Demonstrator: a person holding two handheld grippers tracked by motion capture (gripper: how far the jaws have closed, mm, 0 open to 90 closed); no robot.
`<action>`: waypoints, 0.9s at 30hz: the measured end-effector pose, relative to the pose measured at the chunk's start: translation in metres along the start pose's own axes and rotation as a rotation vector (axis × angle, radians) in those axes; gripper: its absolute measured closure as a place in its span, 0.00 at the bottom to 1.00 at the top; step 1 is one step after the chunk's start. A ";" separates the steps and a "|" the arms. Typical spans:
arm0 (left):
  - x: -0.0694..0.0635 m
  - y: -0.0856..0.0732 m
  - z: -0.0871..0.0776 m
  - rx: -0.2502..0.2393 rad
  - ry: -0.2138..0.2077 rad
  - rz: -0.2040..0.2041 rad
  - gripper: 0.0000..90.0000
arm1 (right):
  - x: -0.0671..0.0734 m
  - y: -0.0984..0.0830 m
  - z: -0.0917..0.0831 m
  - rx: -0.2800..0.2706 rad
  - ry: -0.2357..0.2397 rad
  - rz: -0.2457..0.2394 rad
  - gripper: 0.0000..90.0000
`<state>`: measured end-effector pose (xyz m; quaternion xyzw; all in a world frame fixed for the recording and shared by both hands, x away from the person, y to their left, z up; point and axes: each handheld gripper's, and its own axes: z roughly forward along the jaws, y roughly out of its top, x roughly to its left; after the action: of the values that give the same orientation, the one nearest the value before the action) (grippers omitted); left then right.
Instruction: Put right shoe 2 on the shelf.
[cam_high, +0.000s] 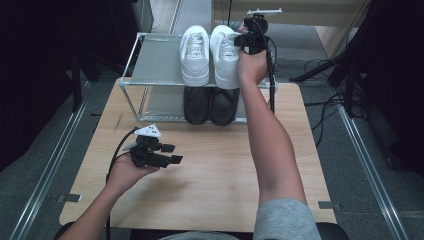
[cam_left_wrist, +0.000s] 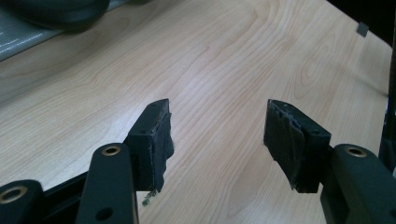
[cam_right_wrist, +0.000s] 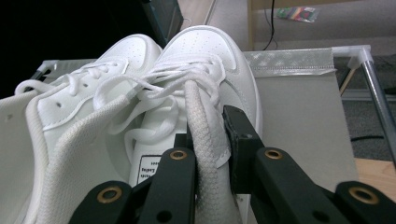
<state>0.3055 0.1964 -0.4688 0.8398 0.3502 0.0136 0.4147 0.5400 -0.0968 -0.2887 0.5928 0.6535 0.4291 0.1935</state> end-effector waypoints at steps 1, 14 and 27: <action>-0.001 0.000 0.000 0.004 -0.001 0.001 0.47 | 0.003 0.000 0.004 -0.002 -0.016 0.013 0.92; -0.001 -0.003 -0.001 0.002 0.007 -0.002 0.47 | 0.009 0.002 0.015 -0.007 -0.030 0.062 0.86; -0.001 -0.001 0.002 0.004 -0.017 -0.006 0.47 | 0.003 0.000 0.013 0.019 0.015 0.005 0.67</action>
<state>0.3051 0.1953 -0.4703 0.8396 0.3494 0.0046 0.4159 0.5493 -0.0893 -0.2949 0.5931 0.6575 0.4276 0.1820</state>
